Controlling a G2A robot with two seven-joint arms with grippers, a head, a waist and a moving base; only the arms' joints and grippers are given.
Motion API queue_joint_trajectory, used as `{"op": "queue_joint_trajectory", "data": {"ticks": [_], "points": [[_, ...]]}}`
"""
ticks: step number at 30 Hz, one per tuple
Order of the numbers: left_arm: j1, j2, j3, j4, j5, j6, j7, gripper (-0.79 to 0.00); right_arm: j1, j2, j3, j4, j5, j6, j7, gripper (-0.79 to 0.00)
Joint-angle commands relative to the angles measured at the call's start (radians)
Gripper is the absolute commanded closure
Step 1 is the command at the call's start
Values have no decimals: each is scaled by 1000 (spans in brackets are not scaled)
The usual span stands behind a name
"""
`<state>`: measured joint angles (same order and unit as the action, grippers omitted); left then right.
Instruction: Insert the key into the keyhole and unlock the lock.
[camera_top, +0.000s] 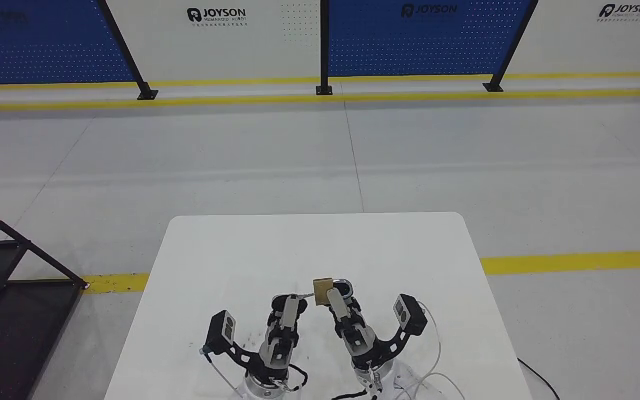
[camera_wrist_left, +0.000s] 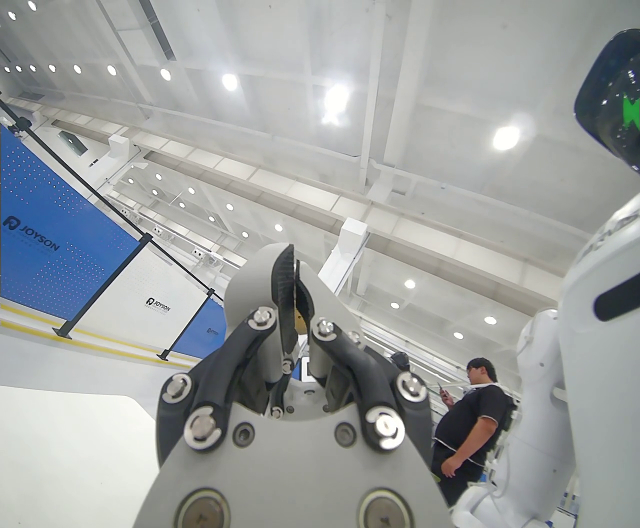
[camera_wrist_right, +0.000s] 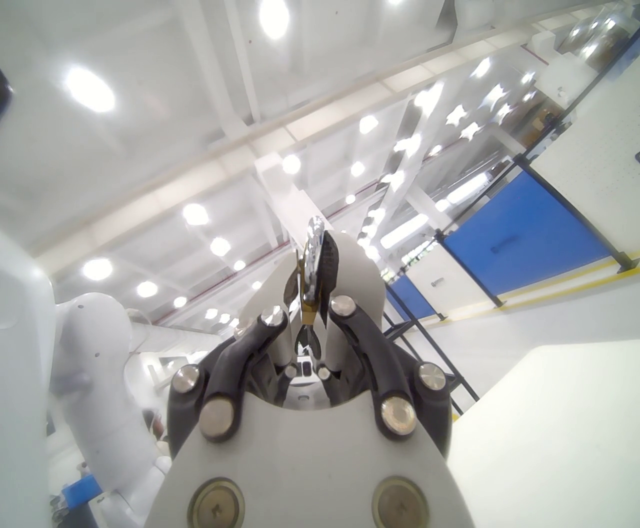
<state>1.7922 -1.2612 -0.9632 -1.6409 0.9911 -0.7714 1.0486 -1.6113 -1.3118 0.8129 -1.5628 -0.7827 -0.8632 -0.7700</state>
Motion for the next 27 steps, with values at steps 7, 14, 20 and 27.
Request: {"op": "queue_joint_trajectory", "data": {"ticks": [7, 14, 20, 27], "points": [[-10, -5, 5, 11, 0, 0, 0, 0, 0, 0, 0, 0, 0, 0, 0, 0], [-14, -8, 6, 16, 1, 2, 2, 0, 0, 0, 0, 0, 0, 0, 0, 0], [-15, -10, 5, 19, 3, 0, 0, 0, -7, -1, 5, -23, 29, 22, 52, 0], [-15, -12, 4, 22, 7, -2, -2, 0, -14, -1, 15, -32, 25, 13, 85, 0]]}}
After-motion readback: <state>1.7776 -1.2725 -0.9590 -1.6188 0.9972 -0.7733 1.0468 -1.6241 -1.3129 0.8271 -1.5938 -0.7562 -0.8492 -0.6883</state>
